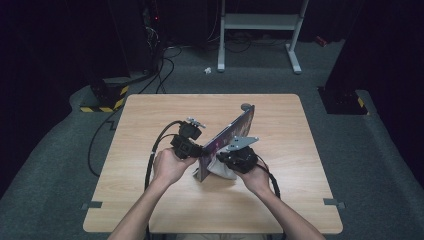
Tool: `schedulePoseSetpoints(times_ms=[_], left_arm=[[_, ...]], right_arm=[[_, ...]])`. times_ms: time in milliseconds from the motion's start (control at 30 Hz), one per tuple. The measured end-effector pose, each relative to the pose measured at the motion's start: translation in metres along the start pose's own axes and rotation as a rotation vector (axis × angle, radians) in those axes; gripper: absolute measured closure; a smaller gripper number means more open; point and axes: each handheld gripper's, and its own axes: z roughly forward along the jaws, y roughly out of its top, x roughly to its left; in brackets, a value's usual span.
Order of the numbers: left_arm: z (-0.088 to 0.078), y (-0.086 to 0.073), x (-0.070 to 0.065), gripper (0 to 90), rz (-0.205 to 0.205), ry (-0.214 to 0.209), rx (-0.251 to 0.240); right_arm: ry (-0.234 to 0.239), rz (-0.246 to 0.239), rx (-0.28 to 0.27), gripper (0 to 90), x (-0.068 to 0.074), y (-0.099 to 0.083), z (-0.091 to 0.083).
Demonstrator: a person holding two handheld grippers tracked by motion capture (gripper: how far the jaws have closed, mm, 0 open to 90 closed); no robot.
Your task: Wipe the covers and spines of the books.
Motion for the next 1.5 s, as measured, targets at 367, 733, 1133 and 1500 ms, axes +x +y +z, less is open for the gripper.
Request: schedulePoseSetpoints(times_ms=[367, 733, 1133, 1500], left_arm=[[0.002, -0.001, -0.004, 83.6, 0.023, 0.000, 0.006], [-0.003, -0.005, -0.004, 83.6, 0.050, 0.011, 0.019], [-0.009, -0.014, -0.005, 83.6, 0.081, -0.017, 0.028], [-0.012, -0.019, 0.000, 83.6, 0.067, -0.031, 0.007]], right_arm=[[-0.084, 0.016, -0.021, 86.2, -0.022, 0.023, -0.031], [-0.064, -0.008, -0.048, 86.2, -0.023, 0.037, -0.037], [-0.235, 0.159, -0.032, 85.9, -0.094, 0.033, -0.058], [-0.221, 0.250, 0.008, 86.0, -0.105, 0.008, -0.038]])
